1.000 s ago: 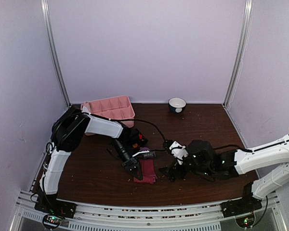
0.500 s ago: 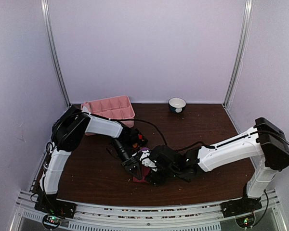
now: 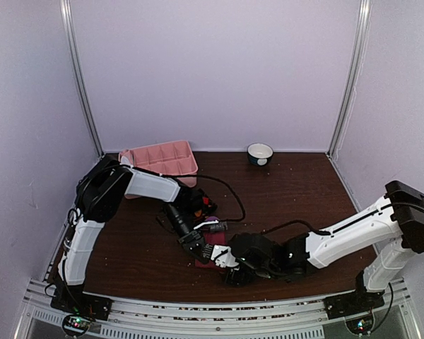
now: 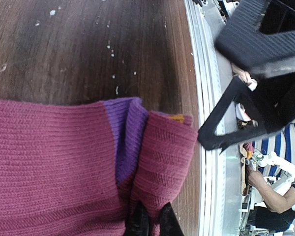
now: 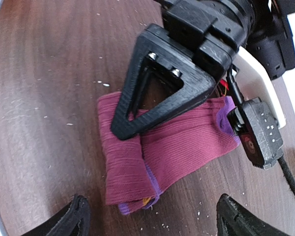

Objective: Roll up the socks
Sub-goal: Roll the sock at the center of the board.

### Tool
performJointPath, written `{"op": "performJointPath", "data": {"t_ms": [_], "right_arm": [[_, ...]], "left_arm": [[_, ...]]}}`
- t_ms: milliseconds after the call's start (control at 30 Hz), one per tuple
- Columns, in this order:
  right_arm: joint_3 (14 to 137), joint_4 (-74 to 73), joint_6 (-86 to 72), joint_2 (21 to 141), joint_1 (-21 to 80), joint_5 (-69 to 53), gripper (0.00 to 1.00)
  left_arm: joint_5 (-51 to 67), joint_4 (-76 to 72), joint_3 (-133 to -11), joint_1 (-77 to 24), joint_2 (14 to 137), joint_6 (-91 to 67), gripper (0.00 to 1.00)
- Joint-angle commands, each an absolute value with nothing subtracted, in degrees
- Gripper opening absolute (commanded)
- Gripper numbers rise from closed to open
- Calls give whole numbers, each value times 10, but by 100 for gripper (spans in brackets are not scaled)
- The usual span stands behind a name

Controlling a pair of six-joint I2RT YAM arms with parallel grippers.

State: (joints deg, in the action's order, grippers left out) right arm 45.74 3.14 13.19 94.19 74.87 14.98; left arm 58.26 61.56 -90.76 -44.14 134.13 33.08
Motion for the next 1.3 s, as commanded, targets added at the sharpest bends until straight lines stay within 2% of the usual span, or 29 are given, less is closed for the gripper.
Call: {"op": "performJointPath", "data": {"t_ms": [0,133,400,633,733,1100,1267], "right_arm": [[427,98,206,913,756,120,89],[392,152,268,905,758,88,86],[432,141,297,941,740,15,76],[471,129,289,986,709,-54,54],[475,131,287,999,696,-67,49],[470,113,278,1030,681,-93,38],[474,108,271,1047,673,-99,31]], "left_arm": [[498,614,-893,-443,1368,348,1],[492,616,-895,-441,1371,350,1],[479,615,-898,-436,1377,345,1],[473,615,-897,-433,1375,347,1],[471,615,-895,-433,1373,349,1],[471,621,-898,-432,1374,356,2],[478,628,-900,-432,1372,368,9]]}}
